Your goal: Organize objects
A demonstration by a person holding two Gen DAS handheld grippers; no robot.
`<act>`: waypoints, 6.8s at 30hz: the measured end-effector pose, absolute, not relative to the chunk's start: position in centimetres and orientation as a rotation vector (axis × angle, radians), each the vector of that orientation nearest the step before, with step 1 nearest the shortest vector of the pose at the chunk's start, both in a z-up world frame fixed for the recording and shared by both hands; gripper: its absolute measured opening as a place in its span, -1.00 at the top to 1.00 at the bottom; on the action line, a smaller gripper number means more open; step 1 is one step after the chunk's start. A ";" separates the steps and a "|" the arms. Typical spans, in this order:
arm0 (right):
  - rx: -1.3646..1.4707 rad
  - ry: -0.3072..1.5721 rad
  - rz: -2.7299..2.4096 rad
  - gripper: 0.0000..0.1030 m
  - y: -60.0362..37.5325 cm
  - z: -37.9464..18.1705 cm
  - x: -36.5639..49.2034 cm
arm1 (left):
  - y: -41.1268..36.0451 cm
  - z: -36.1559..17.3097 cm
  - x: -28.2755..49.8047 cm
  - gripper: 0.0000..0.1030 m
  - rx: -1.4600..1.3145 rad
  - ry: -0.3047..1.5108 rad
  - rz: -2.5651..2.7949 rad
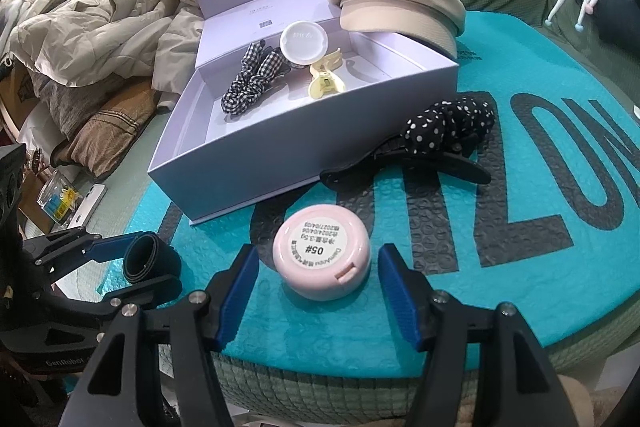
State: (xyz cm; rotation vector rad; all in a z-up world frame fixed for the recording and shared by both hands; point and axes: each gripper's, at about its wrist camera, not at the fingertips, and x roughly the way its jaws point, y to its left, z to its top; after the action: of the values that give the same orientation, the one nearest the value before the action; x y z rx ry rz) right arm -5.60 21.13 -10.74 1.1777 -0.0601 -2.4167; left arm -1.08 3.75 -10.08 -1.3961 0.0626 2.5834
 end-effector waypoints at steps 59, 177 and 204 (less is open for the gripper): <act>1.099 -0.068 -2.410 0.02 23.6 -9.0 -3.0 | 6.9 -5.4 -2.5 0.21 -1.265 0.079 2.585; 1.131 0.194 -2.347 -0.01 16.8 -0.7 -14.1 | 4.4 -2.0 -13.8 0.21 -1.337 0.173 2.570; 1.290 0.148 -2.293 -0.01 16.3 -6.2 -20.6 | 2.7 -6.9 -18.6 0.21 -1.422 0.053 2.480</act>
State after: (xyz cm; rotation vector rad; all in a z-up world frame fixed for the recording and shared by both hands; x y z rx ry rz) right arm -20.57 16.33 -6.19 1.2903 0.1484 -2.2933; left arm -18.59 2.73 -6.88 -1.4223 0.0534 2.4801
